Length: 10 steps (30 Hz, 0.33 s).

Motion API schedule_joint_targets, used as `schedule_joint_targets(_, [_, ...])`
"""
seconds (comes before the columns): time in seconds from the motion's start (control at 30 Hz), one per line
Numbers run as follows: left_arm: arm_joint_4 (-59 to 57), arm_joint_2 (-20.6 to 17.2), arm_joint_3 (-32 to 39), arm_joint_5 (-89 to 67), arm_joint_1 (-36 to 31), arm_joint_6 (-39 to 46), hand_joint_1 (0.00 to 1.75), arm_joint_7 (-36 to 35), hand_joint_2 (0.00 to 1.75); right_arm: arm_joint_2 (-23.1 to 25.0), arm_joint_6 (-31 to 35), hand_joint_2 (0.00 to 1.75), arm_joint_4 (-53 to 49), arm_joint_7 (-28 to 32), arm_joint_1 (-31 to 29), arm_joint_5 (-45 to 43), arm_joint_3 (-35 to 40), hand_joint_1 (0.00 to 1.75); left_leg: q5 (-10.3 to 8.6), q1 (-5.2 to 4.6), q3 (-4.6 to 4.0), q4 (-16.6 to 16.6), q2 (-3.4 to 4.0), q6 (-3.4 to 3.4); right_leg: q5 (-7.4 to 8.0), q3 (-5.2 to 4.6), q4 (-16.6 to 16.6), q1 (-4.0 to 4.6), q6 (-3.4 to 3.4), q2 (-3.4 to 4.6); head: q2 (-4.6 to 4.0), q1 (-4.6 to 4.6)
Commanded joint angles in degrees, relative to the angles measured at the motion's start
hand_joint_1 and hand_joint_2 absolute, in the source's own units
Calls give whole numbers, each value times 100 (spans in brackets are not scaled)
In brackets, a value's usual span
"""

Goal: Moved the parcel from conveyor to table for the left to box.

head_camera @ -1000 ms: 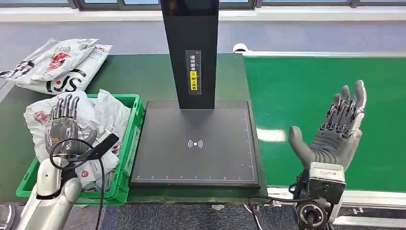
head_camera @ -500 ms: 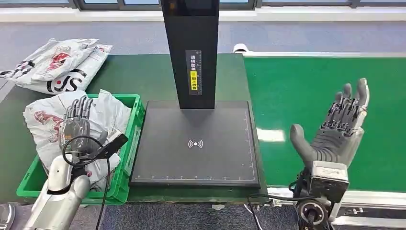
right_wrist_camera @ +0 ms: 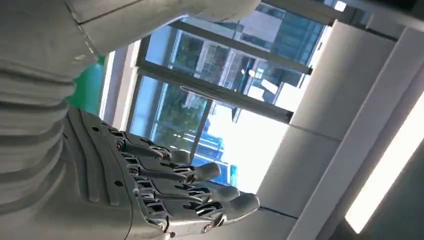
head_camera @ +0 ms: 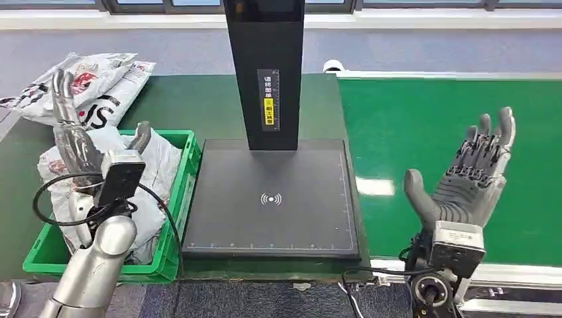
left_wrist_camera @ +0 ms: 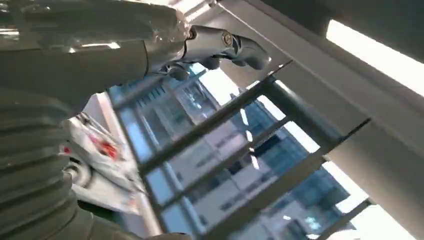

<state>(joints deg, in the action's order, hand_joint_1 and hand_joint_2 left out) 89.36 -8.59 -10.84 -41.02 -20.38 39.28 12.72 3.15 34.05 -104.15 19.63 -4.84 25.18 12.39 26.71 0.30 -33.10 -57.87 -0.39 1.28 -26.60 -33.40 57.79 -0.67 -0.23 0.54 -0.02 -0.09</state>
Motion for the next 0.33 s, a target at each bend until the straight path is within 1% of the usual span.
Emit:
schedule_joint_targets(0.03, [620, 243, -506, 376, 56, 72, 0, 226, 175, 32, 5, 175, 443, -35, -179, -26, 47, 0, -2, 2, 2, 3, -1, -1, 2, 3, -4, 3, 0, -5, 2, 0])
schedule_joint_targets(0.07, [620, 243, -506, 376, 56, 72, 0, 226, 175, 32, 5, 175, 443, -35, -179, -26, 47, 0, -7, 5, 4, 8, -6, -2, 5, 9, -12, 8, -1, -15, 2, 0])
schedule_joint_targets(0.23, [620, 243, -506, 376, 56, 72, 0, 226, 175, 32, 5, 175, 443, -35, -179, -26, 47, 0, -8, 7, 7, 9, 4, 0, 7, 9, -14, 9, 1, -5, 2, 0])
schedule_joint_targets(0.33, [620, 243, -506, 376, 56, 72, 0, 226, 175, 32, 5, 175, 443, -35, -179, -26, 47, 0, -9, 6, 6, 9, -3, 0, 4, 10, -13, 8, 1, -12, 0, 0])
